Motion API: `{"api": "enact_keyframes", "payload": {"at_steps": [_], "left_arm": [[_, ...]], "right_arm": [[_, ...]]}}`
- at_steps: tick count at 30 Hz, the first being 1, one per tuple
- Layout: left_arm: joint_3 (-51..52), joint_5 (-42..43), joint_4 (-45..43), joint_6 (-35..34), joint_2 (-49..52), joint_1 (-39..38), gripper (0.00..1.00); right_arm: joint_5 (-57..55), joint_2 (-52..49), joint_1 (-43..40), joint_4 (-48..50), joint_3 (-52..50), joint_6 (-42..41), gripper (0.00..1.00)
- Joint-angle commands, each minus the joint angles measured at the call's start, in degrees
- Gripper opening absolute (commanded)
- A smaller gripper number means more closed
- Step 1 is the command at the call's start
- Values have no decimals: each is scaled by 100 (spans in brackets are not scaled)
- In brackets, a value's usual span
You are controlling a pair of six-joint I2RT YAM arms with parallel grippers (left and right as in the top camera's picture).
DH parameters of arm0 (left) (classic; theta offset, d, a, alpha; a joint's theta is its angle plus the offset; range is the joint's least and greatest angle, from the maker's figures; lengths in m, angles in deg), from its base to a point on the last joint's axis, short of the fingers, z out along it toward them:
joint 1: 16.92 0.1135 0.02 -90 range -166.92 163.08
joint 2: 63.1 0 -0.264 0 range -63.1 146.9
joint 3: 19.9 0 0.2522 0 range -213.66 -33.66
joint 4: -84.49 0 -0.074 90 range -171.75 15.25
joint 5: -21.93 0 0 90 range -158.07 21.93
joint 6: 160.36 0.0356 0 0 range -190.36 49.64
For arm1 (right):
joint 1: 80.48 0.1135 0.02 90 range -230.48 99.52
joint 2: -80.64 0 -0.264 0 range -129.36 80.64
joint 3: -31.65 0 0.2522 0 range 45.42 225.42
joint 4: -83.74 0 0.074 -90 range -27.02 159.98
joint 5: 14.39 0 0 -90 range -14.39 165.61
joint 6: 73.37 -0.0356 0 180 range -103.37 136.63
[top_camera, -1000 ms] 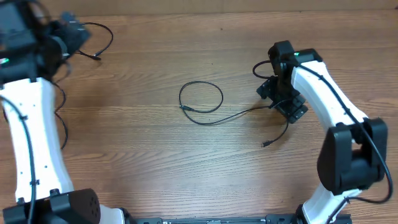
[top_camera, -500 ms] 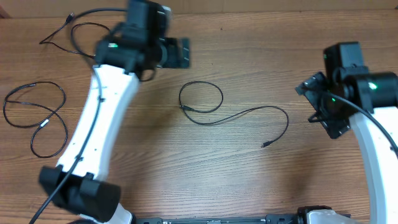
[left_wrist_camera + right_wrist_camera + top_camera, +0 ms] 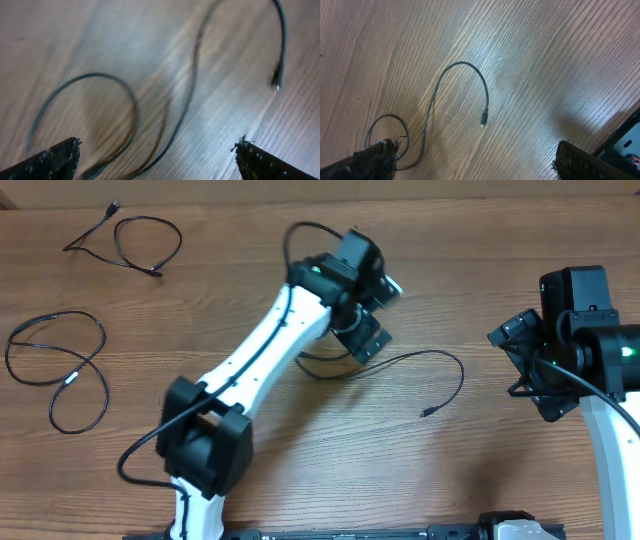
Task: Untangle cables
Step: 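Move the left gripper to the last cable at center and grasp it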
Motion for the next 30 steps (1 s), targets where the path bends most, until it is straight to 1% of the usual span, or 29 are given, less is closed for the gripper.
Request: {"api": "enact_keyframes", "payload": {"at_steps": [1,4,9,18,19,21,23,26,30], "left_arm": [[-4,26,-13,463,400,-66,100],[-4,9,-76,463,697,-74,100],[-4,-367,-243,424,1047,-57,99],[70,-361,-205,398,1344,-81,100],[79,-363,-203,398,1344,-81,98],[79,-361,-205,398,1344,-92,82],[79,-337,-210,398,1344,-96,70],[83,-321,-203,396,1351,-96,65],[87,-323,-232,396,1381,-96,66]], "right_arm": [[-59,46,-37,15,131,9,100],[-59,46,-37,11,131,9,100],[-61,46,-37,-4,131,9,100],[-59,46,-37,-2,129,9,100],[-59,46,-37,-2,131,9,100],[-59,46,-37,-2,131,9,100],[-59,46,-37,0,129,9,100],[-59,46,-37,0,131,9,100],[-59,46,-37,-7,131,9,100]]}}
